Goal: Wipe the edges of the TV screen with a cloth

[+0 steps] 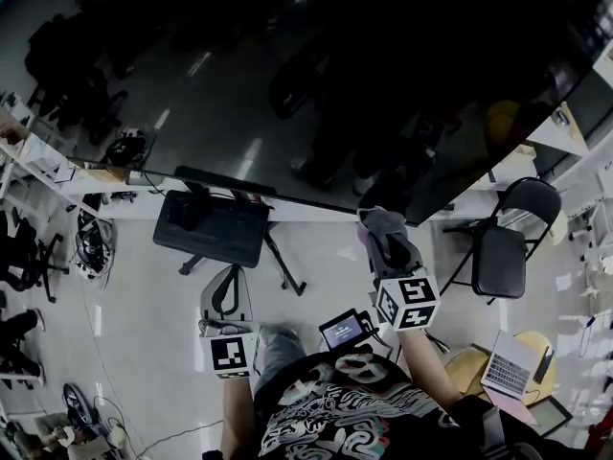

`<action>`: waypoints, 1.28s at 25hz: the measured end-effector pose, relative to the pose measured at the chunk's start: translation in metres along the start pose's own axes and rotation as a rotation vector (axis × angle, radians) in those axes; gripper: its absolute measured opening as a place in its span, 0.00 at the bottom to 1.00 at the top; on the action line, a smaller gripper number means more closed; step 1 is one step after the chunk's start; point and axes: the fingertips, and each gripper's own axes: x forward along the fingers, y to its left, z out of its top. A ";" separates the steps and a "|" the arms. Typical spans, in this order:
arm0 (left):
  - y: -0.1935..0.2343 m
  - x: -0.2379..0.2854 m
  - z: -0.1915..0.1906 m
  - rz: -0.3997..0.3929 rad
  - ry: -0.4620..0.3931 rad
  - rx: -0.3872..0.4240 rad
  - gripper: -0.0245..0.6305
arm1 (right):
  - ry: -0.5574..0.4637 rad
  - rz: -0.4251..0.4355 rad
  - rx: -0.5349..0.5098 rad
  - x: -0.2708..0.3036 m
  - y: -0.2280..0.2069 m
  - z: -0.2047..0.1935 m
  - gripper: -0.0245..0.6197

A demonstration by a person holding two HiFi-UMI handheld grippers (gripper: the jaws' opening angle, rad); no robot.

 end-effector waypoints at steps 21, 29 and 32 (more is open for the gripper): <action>0.038 -0.013 -0.014 0.062 -0.001 -0.038 0.06 | 0.011 0.043 -0.004 0.028 0.032 0.002 0.21; 0.051 -0.018 -0.022 0.076 0.031 -0.020 0.06 | 0.014 0.059 -0.005 0.037 0.045 0.001 0.21; 0.052 -0.018 -0.022 0.081 0.032 -0.018 0.06 | 0.015 0.064 -0.003 0.039 0.046 0.001 0.21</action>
